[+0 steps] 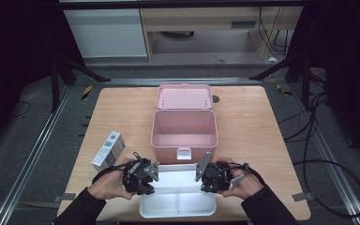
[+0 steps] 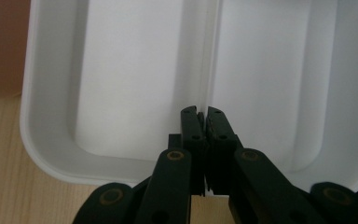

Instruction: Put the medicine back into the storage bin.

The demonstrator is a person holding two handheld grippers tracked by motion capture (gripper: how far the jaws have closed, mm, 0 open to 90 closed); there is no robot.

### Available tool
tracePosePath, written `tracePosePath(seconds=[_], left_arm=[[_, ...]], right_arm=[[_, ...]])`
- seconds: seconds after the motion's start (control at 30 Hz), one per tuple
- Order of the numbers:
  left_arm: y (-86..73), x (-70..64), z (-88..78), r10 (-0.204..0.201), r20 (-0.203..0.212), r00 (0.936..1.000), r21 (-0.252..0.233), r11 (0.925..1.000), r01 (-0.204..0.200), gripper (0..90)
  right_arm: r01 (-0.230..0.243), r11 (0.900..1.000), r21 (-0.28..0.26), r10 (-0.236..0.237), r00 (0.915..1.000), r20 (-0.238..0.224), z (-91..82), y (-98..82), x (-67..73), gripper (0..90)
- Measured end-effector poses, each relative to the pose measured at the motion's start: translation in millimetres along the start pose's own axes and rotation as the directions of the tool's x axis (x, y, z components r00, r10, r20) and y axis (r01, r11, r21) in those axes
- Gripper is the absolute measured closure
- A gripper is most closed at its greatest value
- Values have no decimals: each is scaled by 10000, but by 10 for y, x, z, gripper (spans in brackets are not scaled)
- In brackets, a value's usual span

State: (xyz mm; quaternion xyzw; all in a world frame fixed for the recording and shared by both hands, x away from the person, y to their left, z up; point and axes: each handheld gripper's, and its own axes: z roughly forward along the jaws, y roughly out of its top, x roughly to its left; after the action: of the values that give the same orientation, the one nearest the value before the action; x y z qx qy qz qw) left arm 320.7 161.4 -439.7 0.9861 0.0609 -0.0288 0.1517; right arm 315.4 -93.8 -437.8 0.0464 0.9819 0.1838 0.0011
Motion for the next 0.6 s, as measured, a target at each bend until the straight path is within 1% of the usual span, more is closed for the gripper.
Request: tracePosePath(seconds=[0.03, 0.07, 0.1, 0.13, 0.17, 0.2, 0.23, 0.33, 0.37, 0.43, 0.47, 0.53, 0.57, 0.6], left_arm=[[3, 33, 48, -98, 26, 9999, -27, 9999, 98, 869], [3, 33, 48, -98, 26, 9999, -27, 9999, 98, 867], [12, 96, 144, -266, 87, 9996, -45, 9996, 266, 864], [20, 127, 186, -223, 115, 9997, 24, 9997, 223, 863], [20, 127, 186, -223, 115, 9997, 24, 9997, 223, 862], [42, 168, 260, -254, 136, 9996, 102, 9996, 253, 862], [50, 185, 286, -250, 108, 9996, 125, 9996, 249, 862], [59, 203, 325, -289, 125, 9995, 88, 9995, 288, 860], [59, 213, 357, -254, 85, 9996, 143, 9996, 253, 859], [60, 207, 378, -308, -37, 9995, 183, 9994, 309, 855], [59, 202, 385, -382, -122, 9992, 112, 9992, 384, 850], [54, 202, 374, -356, -167, 9992, 40, 9994, 357, 824], [40, 190, 331, -568, -251, 9981, -354, 9978, 559, 794], [28, 185, 289, -631, -338, 9974, -535, 9967, 612, 771]], right_arm=[[-52, 10000, 8, 52, 10000, 12, 29, -20, -13, 873], [-52, 10000, 8, 52, 10000, 12, 29, -20, -13, 873], [-215, 9998, 23, 215, 9998, 28, 116, -79, -63, 872], [-208, 9998, 17, 208, 9998, 55, 144, -99, -78, 870], [-304, 9995, 18, 304, 9995, 87, 179, -126, -93, 869], [-324, 9995, 18, 324, 9994, 106, 217, -158, -114, 867], [-417, 9991, 27, 417, 9991, 115, 236, -177, -122, 866], [-516, 9987, -25, 516, 9986, 151, 280, -222, -147, 863], [-582, 9983, -29, 582, 9980, 226, 302, -245, -158, 860], [-595, 9982, -19, 596, 9980, 230, 324, -256, -163, 858], [-597, 9982, 11, 596, 9979, 259, 336, -259, -161, 857], [-575, 9983, 7, 575, 9978, 338, 344, -262, -159, 840], [-742, 9971, -184, 750, 9962, 448, 316, -267, -149, 800], [-828, 9962, -274, 840, 9954, 469, 293, -271, -144, 793]])
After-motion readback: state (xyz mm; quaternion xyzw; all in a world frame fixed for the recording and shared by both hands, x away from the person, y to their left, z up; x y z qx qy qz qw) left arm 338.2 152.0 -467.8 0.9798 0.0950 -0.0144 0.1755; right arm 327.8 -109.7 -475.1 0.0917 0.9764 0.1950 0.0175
